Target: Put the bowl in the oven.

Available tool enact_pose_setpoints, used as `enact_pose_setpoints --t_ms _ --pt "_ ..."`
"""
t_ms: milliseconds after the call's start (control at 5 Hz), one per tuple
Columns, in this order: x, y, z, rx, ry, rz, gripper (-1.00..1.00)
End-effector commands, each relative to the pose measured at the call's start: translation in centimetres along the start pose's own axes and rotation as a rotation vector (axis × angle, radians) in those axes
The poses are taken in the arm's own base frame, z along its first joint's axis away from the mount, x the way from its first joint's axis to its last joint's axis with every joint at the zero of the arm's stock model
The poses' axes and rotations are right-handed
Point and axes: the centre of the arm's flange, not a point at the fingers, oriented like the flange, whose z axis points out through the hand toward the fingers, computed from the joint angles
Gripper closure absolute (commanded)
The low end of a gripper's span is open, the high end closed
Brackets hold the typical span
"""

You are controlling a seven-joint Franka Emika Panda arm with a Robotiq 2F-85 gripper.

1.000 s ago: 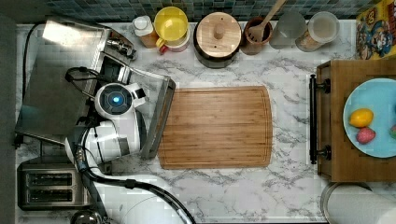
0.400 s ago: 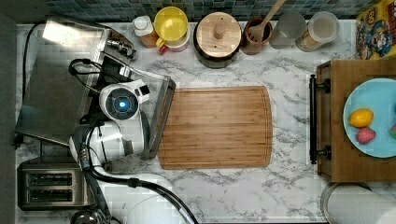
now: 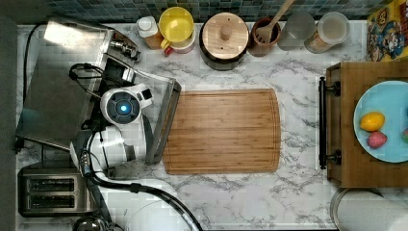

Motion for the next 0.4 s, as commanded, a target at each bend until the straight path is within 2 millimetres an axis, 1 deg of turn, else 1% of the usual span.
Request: enact_pose_setpoints --t_ms 200,400 --pt "0.1 -3.9 -2.5 -0.01 0.046 -0.02 0.0" --pt "0.6 -2.8 -4.0 0.035 0.058 0.035 0.0"
